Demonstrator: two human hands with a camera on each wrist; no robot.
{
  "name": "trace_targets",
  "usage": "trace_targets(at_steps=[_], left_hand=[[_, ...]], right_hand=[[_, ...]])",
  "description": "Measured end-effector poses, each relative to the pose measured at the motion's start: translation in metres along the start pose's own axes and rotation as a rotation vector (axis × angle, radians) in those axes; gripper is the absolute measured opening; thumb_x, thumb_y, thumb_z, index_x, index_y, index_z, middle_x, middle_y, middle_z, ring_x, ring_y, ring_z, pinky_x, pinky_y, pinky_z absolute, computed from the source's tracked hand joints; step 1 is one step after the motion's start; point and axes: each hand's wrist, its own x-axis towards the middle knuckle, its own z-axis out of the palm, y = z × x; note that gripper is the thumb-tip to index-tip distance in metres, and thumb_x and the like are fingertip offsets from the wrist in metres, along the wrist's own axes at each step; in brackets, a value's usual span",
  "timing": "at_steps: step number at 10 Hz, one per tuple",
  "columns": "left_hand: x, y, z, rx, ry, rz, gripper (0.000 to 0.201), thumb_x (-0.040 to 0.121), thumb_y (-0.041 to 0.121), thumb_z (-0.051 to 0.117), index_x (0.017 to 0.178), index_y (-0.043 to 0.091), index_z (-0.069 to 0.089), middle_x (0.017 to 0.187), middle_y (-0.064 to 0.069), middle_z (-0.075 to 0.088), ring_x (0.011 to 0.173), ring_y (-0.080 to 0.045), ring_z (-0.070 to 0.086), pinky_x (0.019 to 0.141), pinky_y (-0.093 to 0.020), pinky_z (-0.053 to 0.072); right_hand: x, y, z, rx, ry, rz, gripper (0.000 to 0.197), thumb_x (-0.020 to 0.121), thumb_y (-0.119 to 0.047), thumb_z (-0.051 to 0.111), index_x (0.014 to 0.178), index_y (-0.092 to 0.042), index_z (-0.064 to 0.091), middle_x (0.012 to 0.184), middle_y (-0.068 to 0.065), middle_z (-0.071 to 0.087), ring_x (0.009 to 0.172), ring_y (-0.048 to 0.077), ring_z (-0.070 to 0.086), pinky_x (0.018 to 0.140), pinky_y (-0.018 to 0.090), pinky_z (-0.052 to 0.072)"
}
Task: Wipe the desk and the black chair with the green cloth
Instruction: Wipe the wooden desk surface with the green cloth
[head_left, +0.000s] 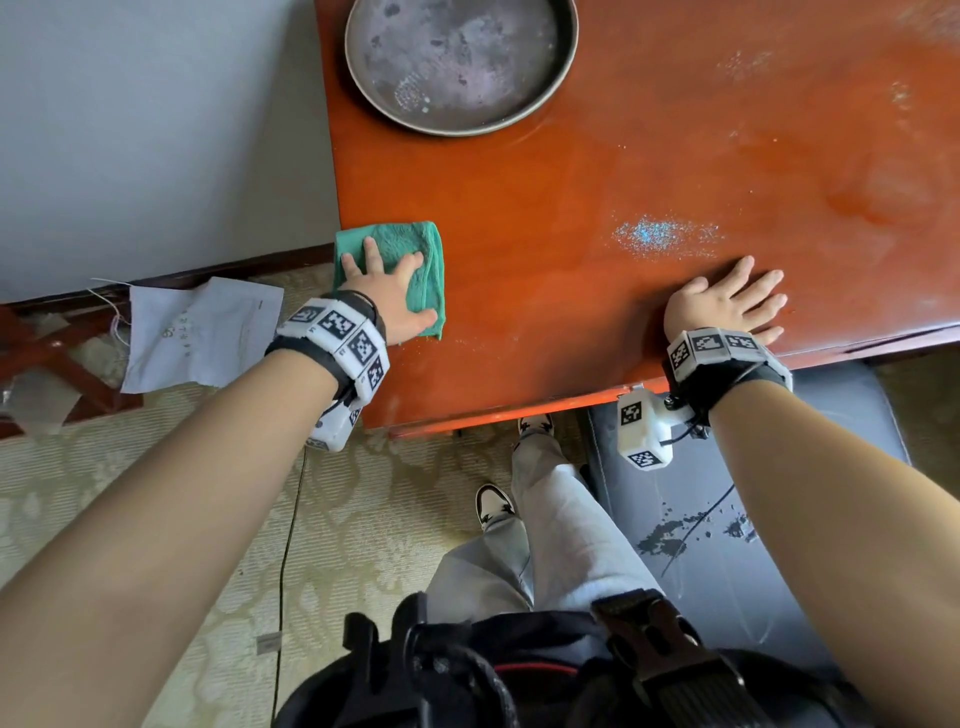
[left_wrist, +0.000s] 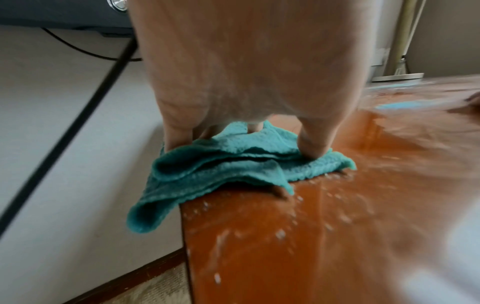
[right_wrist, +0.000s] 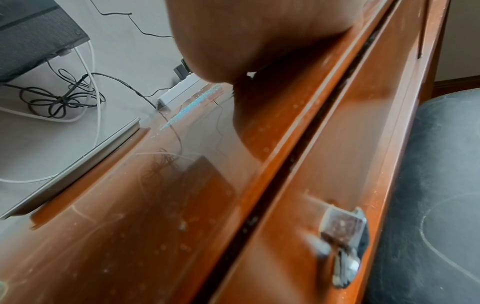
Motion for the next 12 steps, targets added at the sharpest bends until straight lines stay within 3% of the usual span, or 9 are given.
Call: trace_targets(at_steps=[2, 4, 5, 6, 8, 10, 12], left_hand=[[-0.023, -0.002, 0.014, 0.008, -0.041, 0.045, 0.071, 0.092, 0.052, 0.045, 0.149, 0.038, 0.005, 0.156, -0.014, -0.019, 0.142, -0.044, -0.01, 0.105, -0.049, 0.033], [-0.027, -0.009, -0.001, 0.075, -0.055, 0.112, 0.054, 0.098, 0.042, 0.033, 0.148, 0.042, 0.014, 0.158, -0.016, -0.003, 0.136, -0.045, 0.026, 0.092, -0.041, 0.044], [-0.03, -0.004, 0.006, 0.026, -0.079, 0.12, 0.054, 0.099, 0.04, 0.031, 0.149, 0.042, 0.009, 0.158, -0.013, -0.01, 0.141, -0.048, 0.003, 0.105, -0.05, 0.032], [-0.033, 0.012, 0.013, -0.015, -0.058, 0.216, 0.053, 0.099, 0.041, 0.034, 0.149, 0.037, 0.016, 0.158, -0.01, -0.011, 0.141, -0.045, -0.01, 0.111, -0.052, 0.022], [-0.034, 0.036, 0.029, 0.163, -0.027, 0.369, 0.049, 0.097, 0.042, 0.042, 0.14, 0.025, 0.028, 0.157, -0.016, -0.014, 0.14, -0.048, -0.01, 0.112, -0.057, 0.021], [-0.032, 0.006, 0.033, 0.341, -0.045, 0.47, 0.056, 0.097, 0.047, 0.04, 0.146, 0.03, 0.021, 0.156, -0.012, -0.022, 0.141, -0.042, -0.016, 0.114, -0.051, 0.012], [-0.035, -0.023, 0.027, 0.485, -0.089, 0.523, 0.059, 0.097, 0.049, 0.037, 0.149, 0.033, 0.014, 0.155, -0.006, -0.025, 0.142, -0.035, -0.022, 0.114, -0.046, 0.018]], right_hand=[[-0.001, 0.0, -0.006, 0.006, -0.044, -0.008, 0.058, 0.097, -0.029, 0.028, 0.152, -0.023, 0.008, 0.16, 0.004, -0.005, 0.146, 0.026, -0.004, 0.117, 0.048, -0.002], [0.002, 0.002, -0.012, 0.024, -0.115, -0.006, 0.059, 0.097, -0.029, 0.028, 0.152, -0.023, 0.006, 0.159, 0.003, -0.008, 0.146, 0.025, -0.007, 0.117, 0.047, -0.004], [0.0, 0.001, -0.013, 0.024, -0.108, -0.008, 0.059, 0.097, -0.029, 0.028, 0.152, -0.023, 0.007, 0.159, 0.003, -0.008, 0.146, 0.025, -0.006, 0.117, 0.047, -0.004], [-0.001, 0.0, -0.012, 0.015, -0.097, 0.0, 0.059, 0.097, -0.028, 0.028, 0.152, -0.023, 0.007, 0.159, 0.003, -0.007, 0.146, 0.025, -0.006, 0.117, 0.047, -0.004], [-0.001, 0.0, -0.011, 0.009, -0.087, 0.0, 0.059, 0.097, -0.028, 0.028, 0.152, -0.023, 0.007, 0.159, 0.003, -0.007, 0.146, 0.025, -0.005, 0.117, 0.047, -0.004], [-0.001, -0.001, -0.012, 0.019, -0.091, 0.006, 0.059, 0.097, -0.028, 0.028, 0.152, -0.024, 0.007, 0.159, 0.002, -0.007, 0.146, 0.024, -0.005, 0.117, 0.047, -0.004], [0.001, 0.001, -0.012, 0.029, -0.105, -0.004, 0.059, 0.097, -0.029, 0.029, 0.152, -0.024, 0.007, 0.159, 0.002, -0.008, 0.146, 0.025, -0.006, 0.117, 0.047, -0.004]])
